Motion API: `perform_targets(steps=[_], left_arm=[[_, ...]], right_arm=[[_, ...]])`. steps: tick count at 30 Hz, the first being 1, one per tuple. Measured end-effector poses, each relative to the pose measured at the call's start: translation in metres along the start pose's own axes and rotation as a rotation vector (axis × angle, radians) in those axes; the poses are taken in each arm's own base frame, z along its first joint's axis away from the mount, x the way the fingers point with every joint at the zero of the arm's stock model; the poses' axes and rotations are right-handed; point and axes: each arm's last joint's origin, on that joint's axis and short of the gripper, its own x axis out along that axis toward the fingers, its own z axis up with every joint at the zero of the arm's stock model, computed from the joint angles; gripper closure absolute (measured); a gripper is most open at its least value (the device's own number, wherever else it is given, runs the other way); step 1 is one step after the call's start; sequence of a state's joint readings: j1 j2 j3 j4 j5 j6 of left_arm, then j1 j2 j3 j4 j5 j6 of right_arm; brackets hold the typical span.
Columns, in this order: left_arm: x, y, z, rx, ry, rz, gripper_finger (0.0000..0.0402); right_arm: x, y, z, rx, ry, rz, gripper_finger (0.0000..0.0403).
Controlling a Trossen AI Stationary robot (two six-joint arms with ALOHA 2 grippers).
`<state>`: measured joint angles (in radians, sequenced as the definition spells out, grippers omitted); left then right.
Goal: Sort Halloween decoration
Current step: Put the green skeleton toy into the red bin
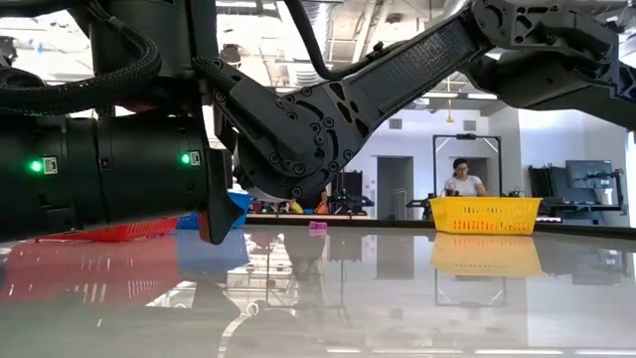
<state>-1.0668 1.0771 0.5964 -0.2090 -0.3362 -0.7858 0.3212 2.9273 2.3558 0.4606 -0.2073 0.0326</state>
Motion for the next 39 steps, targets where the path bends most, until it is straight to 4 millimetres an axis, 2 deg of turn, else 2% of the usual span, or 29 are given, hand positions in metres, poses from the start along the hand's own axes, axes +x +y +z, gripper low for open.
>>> perform_targets(steps=[5,12,17,21,28,39], left_arm=[[0.03,-0.015,-0.036,-0.064,0.152,0.031,0.0395],[0.066,-0.03,-0.059,-0.075,0.158,-0.051,0.0401],[0.088,-0.019,-0.068,-0.032,0.213,-0.008,0.0401],[0.094,-0.015,-0.065,0.012,0.215,0.002,0.0401],[0.088,-0.01,-0.053,0.081,0.164,0.029,0.0401],[0.09,0.001,-0.044,0.053,0.229,0.015,0.0401]], right_arm=[[0.0,0.001,0.0,-0.003,0.0,0.001,0.0145],[0.0,0.001,-0.001,0.011,0.008,-0.007,0.0145],[0.0,0.0,-0.001,0.017,0.008,-0.028,0.0145],[0.0,0.0,-0.001,0.023,0.008,-0.028,0.0145],[0.001,0.003,-0.001,0.027,0.009,-0.024,0.0145],[0.001,0.003,-0.002,0.027,0.023,-0.024,0.0145]])
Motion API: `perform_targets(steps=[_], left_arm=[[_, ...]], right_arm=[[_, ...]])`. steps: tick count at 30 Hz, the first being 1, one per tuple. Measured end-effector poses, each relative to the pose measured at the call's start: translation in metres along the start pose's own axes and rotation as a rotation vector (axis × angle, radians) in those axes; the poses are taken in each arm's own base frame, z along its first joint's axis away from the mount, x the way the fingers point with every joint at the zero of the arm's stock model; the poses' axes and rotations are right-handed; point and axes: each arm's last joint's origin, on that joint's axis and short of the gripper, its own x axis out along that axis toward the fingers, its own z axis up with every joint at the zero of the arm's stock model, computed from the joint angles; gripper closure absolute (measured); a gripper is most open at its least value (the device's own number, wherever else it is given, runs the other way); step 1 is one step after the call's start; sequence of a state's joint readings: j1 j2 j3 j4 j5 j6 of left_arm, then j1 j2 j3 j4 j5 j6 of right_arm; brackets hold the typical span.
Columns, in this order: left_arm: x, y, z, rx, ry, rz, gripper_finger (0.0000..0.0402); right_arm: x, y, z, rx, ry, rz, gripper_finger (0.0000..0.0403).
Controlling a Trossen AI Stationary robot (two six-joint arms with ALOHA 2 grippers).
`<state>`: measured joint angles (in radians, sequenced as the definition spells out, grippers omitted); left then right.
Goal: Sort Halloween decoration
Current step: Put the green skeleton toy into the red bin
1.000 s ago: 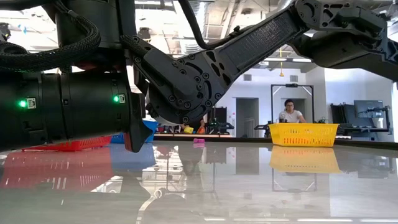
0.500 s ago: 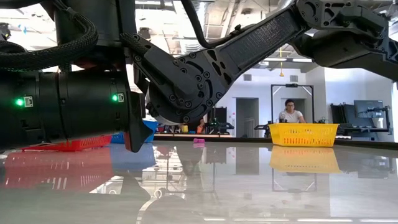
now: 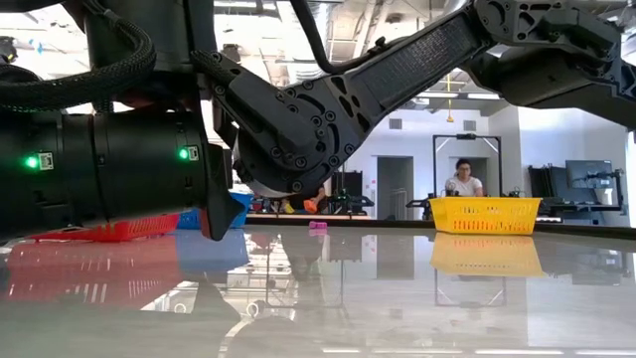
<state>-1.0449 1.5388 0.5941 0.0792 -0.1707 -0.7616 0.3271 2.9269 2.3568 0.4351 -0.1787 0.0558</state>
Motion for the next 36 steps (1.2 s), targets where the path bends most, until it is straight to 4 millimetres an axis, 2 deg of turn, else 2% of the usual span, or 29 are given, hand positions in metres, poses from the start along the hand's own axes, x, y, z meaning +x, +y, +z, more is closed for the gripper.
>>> perform_targets(steps=[5,10,15,20,23,28,33,36], left_arm=[[-0.01,-0.003,0.006,0.001,-0.008,-0.062,0.0401],[-0.036,-0.005,0.018,0.051,-0.107,-0.064,0.0401],[-0.069,0.0,0.027,0.161,-0.242,0.035,0.0401],[-0.099,0.005,0.036,0.357,-0.437,0.181,0.0401],[-0.108,0.009,0.037,0.459,-0.535,0.243,0.0401],[-0.116,0.018,0.037,0.545,-0.649,0.233,0.0401],[-0.126,0.023,0.036,0.612,-0.72,0.247,0.0401],[-0.13,0.025,0.036,0.64,-0.738,0.271,0.0401]], right_arm=[[0.0,0.0,-0.003,-0.025,0.046,-0.001,0.0145],[0.0,0.0,-0.004,-0.025,0.057,0.0,0.0156],[-0.001,-0.001,-0.005,-0.023,0.077,-0.001,0.0198],[-0.001,-0.001,-0.007,-0.022,0.122,-0.003,0.0247],[-0.003,-0.001,-0.003,-0.024,0.184,-0.003,0.0269],[-0.009,0.0,0.012,-0.043,0.291,-0.008,0.0281],[-0.014,-0.002,0.027,-0.018,0.301,-0.015,0.0289],[-0.016,-0.003,0.036,-0.017,0.303,-0.017,0.0316]])
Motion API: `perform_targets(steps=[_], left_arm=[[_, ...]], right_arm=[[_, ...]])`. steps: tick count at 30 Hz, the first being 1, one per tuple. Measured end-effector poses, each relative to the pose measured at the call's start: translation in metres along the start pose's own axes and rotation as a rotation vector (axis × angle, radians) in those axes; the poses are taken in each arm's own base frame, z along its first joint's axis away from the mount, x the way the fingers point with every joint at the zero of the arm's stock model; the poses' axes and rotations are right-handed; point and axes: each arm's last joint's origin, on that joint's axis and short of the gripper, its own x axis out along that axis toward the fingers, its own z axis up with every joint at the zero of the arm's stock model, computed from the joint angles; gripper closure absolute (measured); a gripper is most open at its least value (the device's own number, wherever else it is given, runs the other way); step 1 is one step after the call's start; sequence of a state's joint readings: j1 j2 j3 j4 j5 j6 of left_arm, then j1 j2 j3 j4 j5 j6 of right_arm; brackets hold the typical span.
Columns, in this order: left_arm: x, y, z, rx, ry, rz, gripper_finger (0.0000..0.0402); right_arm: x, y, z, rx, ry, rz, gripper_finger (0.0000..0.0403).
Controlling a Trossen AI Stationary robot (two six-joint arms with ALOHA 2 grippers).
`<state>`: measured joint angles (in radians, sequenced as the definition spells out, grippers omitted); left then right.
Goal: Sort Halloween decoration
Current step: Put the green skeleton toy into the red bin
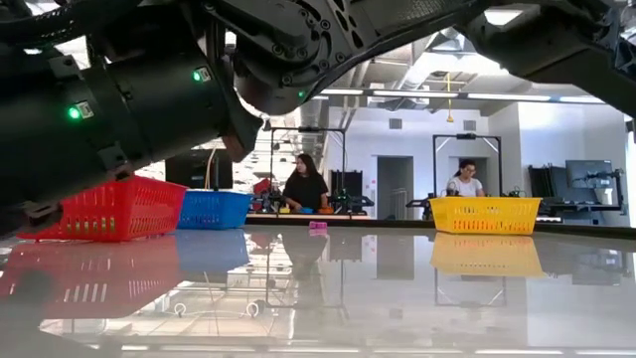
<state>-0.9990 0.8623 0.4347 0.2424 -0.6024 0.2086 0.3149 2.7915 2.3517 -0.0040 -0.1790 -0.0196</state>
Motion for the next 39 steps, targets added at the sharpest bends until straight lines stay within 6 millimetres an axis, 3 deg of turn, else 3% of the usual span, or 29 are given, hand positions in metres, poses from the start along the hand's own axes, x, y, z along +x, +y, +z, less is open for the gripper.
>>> perform_targets(steps=[6,10,17,20,27,32,39], left_arm=[[-0.002,0.002,0.002,0.033,-0.011,0.015,0.0401],[-0.002,0.002,0.001,0.043,-0.003,0.029,0.0401],[-0.002,0.003,-0.001,0.046,0.019,0.05,0.0401],[-0.002,0.003,-0.001,0.049,0.018,0.05,0.0401],[-0.002,0.003,-0.001,0.038,0.017,0.049,0.0401],[-0.002,0.003,-0.001,0.023,0.021,0.049,0.0401],[-0.002,0.003,-0.001,0.026,0.021,0.049,0.0401]], right_arm=[[-0.007,0.0,0.013,0.007,-0.012,0.007,0.0385],[-0.016,0.002,0.023,0.022,0.025,0.042,0.0385],[-0.049,0.008,0.059,0.085,0.113,0.049,0.0374],[-0.047,0.007,0.059,0.108,0.088,0.044,0.035],[-0.011,0.009,0.025,0.104,-0.069,-0.03,0.0237],[-0.006,0.013,0.023,0.048,-0.13,-0.04,0.016],[-0.005,0.019,0.025,-0.023,-0.148,-0.153,0.0142]])
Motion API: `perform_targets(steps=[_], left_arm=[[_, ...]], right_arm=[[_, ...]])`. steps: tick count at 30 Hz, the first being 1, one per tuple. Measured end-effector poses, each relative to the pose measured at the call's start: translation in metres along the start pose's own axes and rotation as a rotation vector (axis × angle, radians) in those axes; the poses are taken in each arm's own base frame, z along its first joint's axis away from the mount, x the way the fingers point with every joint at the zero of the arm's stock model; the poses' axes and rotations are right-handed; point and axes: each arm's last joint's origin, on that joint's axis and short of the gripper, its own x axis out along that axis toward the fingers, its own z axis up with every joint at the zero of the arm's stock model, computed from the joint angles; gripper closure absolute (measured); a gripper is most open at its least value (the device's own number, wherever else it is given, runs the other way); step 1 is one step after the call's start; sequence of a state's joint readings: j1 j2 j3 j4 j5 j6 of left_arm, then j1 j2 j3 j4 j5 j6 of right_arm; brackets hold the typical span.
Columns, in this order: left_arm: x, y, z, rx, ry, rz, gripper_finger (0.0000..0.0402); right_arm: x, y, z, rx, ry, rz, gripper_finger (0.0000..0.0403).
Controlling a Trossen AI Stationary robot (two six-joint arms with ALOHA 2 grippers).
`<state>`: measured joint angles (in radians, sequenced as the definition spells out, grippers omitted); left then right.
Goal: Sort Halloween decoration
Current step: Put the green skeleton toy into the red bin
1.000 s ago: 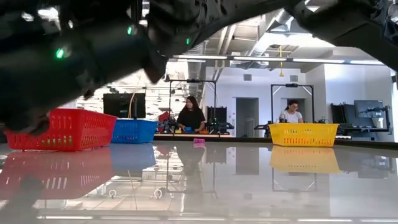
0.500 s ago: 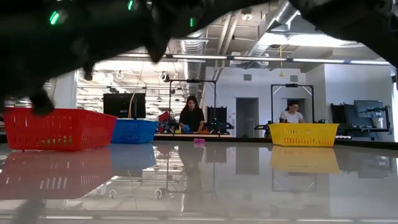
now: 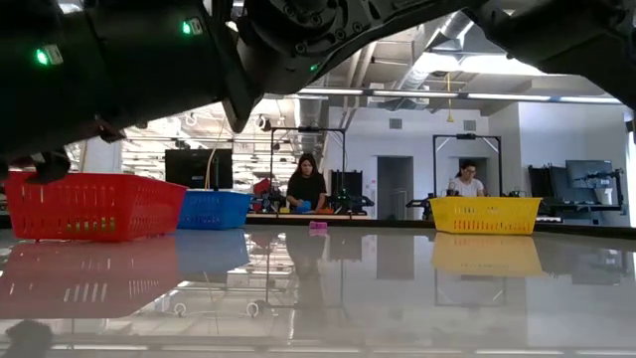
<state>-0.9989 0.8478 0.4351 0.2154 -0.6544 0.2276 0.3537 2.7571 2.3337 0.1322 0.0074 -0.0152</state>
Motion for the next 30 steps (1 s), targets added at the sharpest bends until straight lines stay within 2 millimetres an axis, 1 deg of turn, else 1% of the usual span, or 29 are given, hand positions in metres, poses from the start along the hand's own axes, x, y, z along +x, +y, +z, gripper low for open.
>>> perform_targets(steps=[4,6,8,13,19,23,30], left_arm=[[0.0,0.0,0.0,0.0,0.0,0.0,0.0401],[0.0,0.0,0.0,0.0,0.0,0.0,0.0401],[0.0,0.0,0.0,0.0,0.001,-0.001,0.0401],[0.0,0.0,0.0,-0.002,0.002,-0.002,0.0401],[0.0,0.0,-0.001,0.0,0.006,-0.003,0.0401],[0.0,0.0,-0.001,0.005,0.013,-0.004,0.0401],[0.0,0.0,-0.002,-0.001,0.014,-0.004,0.0401]], right_arm=[[0.005,0.003,-0.009,0.044,-0.04,0.004,0.0143],[0.011,0.005,-0.022,0.068,-0.05,-0.004,0.0143],[0.014,0.008,-0.032,0.072,-0.055,-0.049,0.0143],[0.013,0.013,-0.034,0.013,-0.023,-0.139,0.0143],[0.013,0.012,-0.035,0.031,-0.003,-0.146,0.0147],[0.013,0.01,-0.036,0.035,0.009,-0.149,0.0171],[0.013,0.01,-0.036,0.032,0.009,-0.148,0.0237]])
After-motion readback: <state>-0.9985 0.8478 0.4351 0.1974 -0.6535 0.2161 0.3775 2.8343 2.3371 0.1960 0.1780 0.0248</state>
